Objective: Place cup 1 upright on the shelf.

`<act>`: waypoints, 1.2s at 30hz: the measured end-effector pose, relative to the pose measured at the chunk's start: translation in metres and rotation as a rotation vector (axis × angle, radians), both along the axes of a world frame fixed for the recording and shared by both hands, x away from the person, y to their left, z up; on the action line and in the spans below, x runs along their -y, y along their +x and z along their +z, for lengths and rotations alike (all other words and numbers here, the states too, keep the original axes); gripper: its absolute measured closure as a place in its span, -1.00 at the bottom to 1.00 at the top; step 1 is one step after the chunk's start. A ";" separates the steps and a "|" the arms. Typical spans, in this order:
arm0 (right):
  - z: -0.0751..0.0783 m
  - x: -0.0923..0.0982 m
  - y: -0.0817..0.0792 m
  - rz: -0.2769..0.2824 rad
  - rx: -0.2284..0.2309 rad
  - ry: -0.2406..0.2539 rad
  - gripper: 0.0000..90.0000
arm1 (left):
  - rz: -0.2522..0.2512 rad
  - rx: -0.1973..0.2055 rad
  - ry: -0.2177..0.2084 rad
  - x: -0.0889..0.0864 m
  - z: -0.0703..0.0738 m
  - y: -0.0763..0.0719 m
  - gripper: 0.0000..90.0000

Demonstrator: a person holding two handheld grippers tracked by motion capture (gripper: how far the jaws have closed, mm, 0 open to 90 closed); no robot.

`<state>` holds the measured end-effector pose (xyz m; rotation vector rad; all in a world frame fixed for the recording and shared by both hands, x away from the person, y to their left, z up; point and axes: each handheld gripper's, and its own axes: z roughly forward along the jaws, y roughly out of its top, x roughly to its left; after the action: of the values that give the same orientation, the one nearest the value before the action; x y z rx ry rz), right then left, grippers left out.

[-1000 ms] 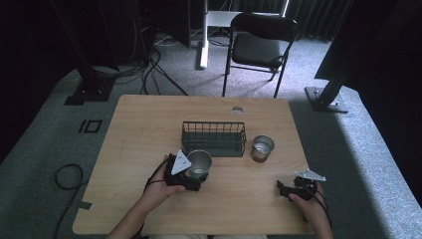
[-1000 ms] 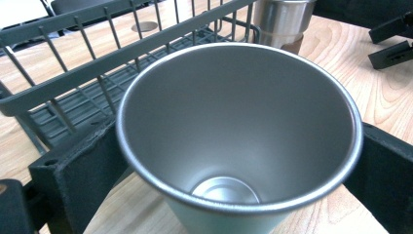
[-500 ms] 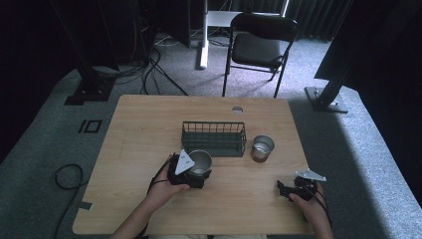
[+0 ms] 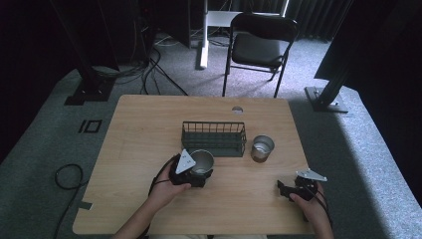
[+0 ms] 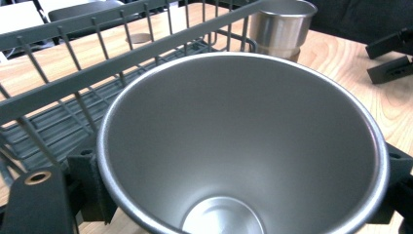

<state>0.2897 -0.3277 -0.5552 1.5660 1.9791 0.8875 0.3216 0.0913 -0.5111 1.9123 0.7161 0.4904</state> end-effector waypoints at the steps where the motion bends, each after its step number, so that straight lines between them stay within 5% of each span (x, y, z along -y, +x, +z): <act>1: 0.000 0.000 0.000 0.000 0.000 0.000 -0.74 | -0.003 0.000 0.003 0.000 0.001 0.000 -0.69; 18: 0.000 0.001 0.000 0.000 0.001 0.005 -0.74 | -0.052 0.028 -0.038 0.005 0.036 -0.006 -0.69; 36: 0.000 0.001 0.000 0.000 0.002 0.006 -0.74 | -0.047 0.085 -0.090 0.012 0.077 0.002 -0.69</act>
<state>0.2898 -0.3283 -0.5553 1.5681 1.9772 0.8954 0.3236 0.0797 -0.4338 1.8095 0.6261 0.4992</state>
